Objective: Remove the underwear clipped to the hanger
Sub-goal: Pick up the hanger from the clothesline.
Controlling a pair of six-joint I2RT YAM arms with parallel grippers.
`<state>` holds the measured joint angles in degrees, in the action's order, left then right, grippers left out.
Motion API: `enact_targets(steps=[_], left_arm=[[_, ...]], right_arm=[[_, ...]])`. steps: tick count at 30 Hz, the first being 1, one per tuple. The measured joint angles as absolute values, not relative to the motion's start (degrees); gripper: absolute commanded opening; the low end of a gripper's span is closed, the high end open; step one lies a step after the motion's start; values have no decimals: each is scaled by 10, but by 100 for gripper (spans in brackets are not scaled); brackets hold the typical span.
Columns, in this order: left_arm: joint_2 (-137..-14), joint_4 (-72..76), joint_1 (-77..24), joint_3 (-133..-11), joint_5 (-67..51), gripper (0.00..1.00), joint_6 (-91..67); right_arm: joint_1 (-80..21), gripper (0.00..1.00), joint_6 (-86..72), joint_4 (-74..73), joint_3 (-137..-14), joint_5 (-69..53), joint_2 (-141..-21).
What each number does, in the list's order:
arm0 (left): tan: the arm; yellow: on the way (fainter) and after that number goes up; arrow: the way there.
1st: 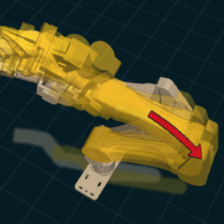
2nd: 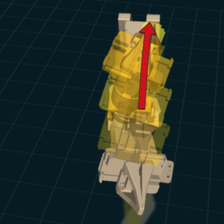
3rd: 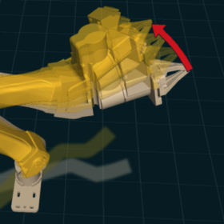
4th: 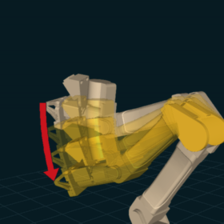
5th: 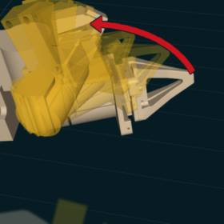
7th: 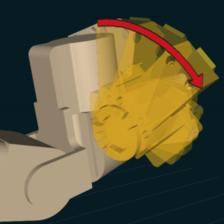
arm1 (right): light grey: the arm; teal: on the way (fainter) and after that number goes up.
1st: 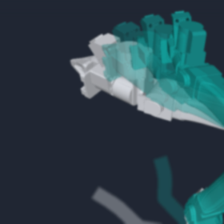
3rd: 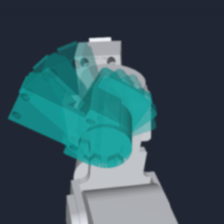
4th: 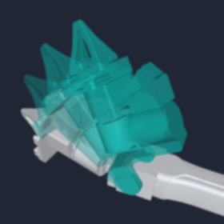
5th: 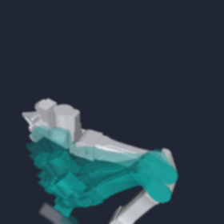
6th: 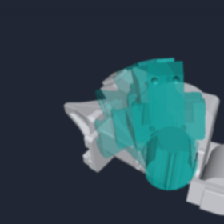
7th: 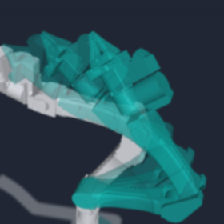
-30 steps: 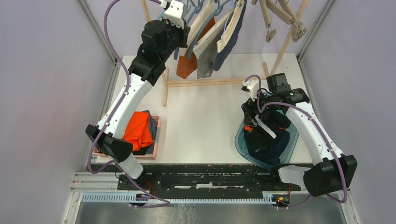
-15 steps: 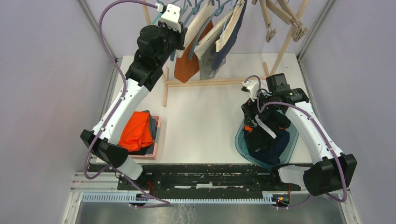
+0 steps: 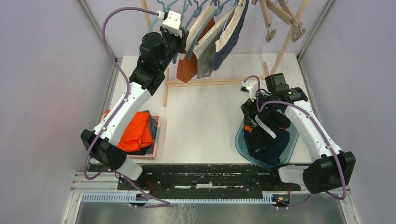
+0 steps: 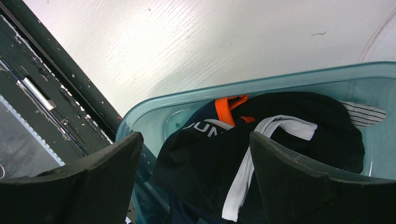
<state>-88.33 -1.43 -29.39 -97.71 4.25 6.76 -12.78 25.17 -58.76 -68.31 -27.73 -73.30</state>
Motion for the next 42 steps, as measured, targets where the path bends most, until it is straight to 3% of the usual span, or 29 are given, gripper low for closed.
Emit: enact_targets(steps=[42], left_arm=[[-865,107,-294,-904,36,3,69]], right_arm=[[-135,96,253,-592,-683,-264,-761]])
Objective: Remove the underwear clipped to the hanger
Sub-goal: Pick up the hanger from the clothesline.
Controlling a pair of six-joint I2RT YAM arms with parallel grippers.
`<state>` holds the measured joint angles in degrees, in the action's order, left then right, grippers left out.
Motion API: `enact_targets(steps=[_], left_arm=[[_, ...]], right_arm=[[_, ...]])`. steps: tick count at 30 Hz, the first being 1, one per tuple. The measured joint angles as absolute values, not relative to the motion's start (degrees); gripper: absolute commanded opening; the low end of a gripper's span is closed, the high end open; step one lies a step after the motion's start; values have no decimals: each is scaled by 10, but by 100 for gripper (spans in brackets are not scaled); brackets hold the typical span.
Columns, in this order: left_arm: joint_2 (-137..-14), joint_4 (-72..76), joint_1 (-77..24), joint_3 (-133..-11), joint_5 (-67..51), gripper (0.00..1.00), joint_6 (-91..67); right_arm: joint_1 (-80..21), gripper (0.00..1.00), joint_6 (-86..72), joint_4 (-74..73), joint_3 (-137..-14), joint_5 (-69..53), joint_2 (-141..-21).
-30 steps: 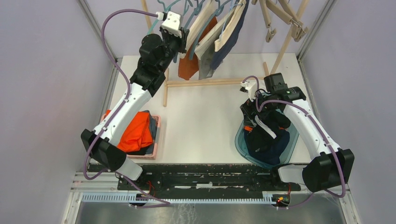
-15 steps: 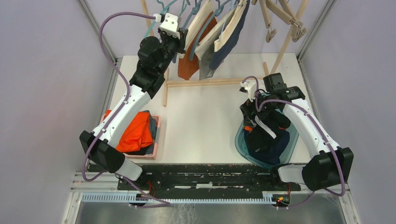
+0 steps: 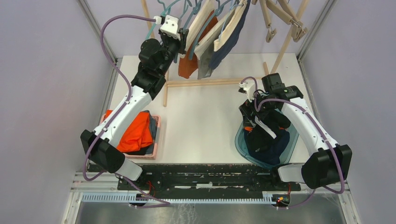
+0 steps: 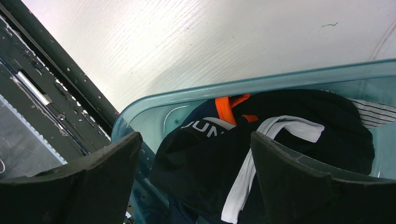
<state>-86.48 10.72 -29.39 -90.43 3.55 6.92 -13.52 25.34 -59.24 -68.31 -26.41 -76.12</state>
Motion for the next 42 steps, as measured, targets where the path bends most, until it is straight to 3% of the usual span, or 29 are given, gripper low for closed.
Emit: enact_targets(steps=[42], left_arm=[[-866,306,-283,-785,28,3,76]], right_arm=[[-138,97,254,-598,-683,-250,-781]])
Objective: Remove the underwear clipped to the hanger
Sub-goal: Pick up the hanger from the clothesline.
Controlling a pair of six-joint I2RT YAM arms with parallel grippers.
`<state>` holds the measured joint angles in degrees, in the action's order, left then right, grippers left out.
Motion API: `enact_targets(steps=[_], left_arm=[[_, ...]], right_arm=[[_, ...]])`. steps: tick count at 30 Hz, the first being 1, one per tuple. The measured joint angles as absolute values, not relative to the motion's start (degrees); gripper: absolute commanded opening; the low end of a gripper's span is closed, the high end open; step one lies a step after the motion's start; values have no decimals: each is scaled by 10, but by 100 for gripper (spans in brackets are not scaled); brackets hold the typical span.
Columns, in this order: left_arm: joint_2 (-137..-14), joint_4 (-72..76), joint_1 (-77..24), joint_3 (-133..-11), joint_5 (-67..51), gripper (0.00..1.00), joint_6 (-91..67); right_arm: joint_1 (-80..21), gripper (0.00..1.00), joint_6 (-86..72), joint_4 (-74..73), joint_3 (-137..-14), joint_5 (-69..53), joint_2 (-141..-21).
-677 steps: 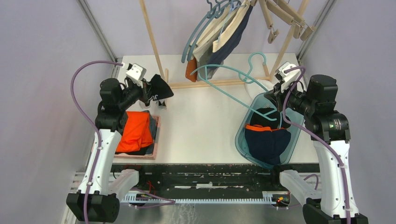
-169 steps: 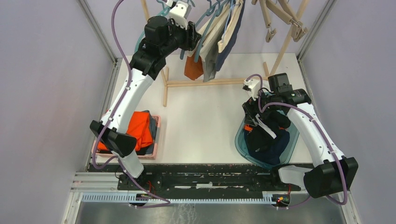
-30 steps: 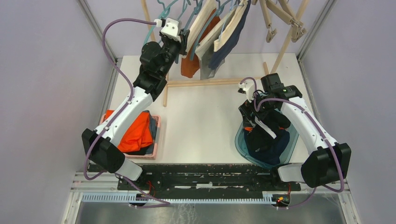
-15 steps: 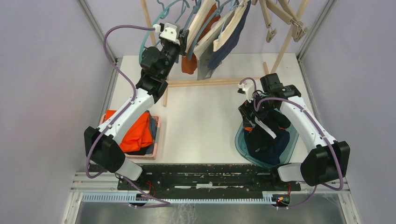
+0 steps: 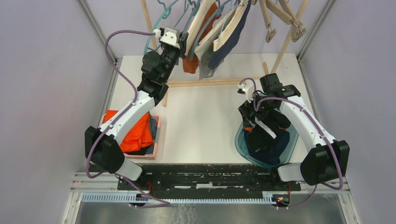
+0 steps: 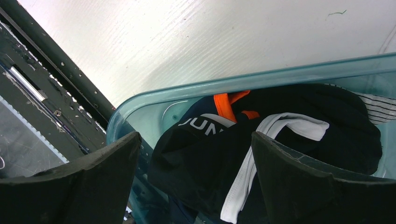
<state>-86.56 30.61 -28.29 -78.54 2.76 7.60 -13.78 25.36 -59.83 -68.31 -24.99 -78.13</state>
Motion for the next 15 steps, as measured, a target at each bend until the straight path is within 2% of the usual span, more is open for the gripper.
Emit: enact_targets(steps=[15], left_arm=[[-768,253,-282,-710,68,3,148]], right_arm=[[-138,98,254,-602,-683,-249,-783]])
